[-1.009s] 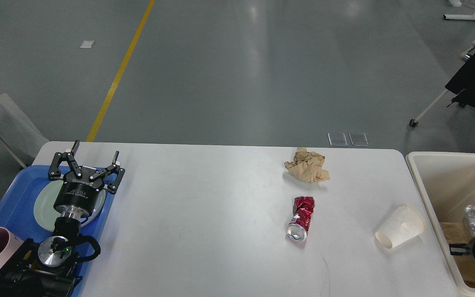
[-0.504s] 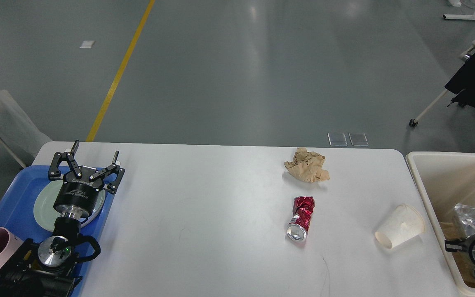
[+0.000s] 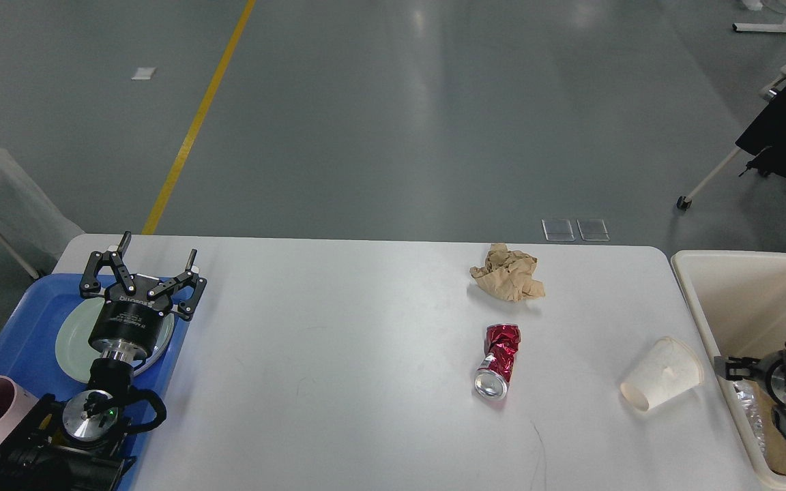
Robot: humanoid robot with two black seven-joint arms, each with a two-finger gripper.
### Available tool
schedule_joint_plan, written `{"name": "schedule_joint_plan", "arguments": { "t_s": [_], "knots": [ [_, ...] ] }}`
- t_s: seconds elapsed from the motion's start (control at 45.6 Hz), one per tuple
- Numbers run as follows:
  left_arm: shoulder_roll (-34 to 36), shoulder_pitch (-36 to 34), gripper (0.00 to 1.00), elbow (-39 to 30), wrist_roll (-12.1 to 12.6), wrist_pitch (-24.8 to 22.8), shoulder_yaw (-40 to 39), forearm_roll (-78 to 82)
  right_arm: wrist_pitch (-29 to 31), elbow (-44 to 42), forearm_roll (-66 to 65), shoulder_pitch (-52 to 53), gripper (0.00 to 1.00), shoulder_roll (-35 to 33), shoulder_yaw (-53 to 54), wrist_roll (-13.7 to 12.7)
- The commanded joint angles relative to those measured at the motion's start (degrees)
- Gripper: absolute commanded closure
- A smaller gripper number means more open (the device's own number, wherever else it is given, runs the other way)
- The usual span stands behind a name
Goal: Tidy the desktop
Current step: 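Move the right gripper over the crumpled brown paper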
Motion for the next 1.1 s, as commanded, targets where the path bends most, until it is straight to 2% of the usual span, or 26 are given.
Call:
{"name": "schedule_joint_plan", "arguments": {
  "t_s": [0.0, 0.154, 0.395, 0.439, 0.592, 0.658, 0.79, 1.075],
  "knots": [
    [-0.1, 0.0, 0.04, 0.0, 0.0, 0.0, 0.0, -0.1, 4.0, 3.0, -0.2, 5.8, 0.00, -2.1, 0.0, -0.3],
    [-0.1, 0.0, 0.04, 0.0, 0.0, 0.0, 0.0, -0.1, 10.0, 11.5, -0.4, 17.0, 0.00, -4.6, -0.7, -0.4],
    [-0.1, 0.0, 0.04, 0.0, 0.0, 0.1, 0.0, 0.0, 15.6, 34.5, -10.0, 40.8, 0.00, -4.6, -3.0, -2.5],
    [-0.1, 0.0, 0.04, 0.0, 0.0, 0.0, 0.0, 0.0, 17.0, 38.7, -10.3, 44.9, 0.00, -3.9, -3.1, -3.4],
    [0.0, 0.0, 0.04, 0.0, 0.0, 0.1, 0.0, 0.0, 26.8, 49.7, -9.9, 58.5, 0.00, 4.2, -4.0, -10.7],
    [0.0, 0.0, 0.04, 0.0, 0.0, 0.1, 0.0, -0.1, 32.7, 52.5, -9.9, 63.9, 0.00, 8.5, -3.7, -11.8],
    [0.0, 0.0, 0.04, 0.0, -0.1, 0.1, 0.0, -0.1, 40.3, 58.6, -8.6, 73.0, 0.00, 12.0, -1.9, -11.7],
    [0.0, 0.0, 0.04, 0.0, -0.1, 0.1, -0.1, -0.1, 41.6, 75.2, 1.1, 89.3, 0.00, 12.6, 5.3, -11.7]
  ]
}}
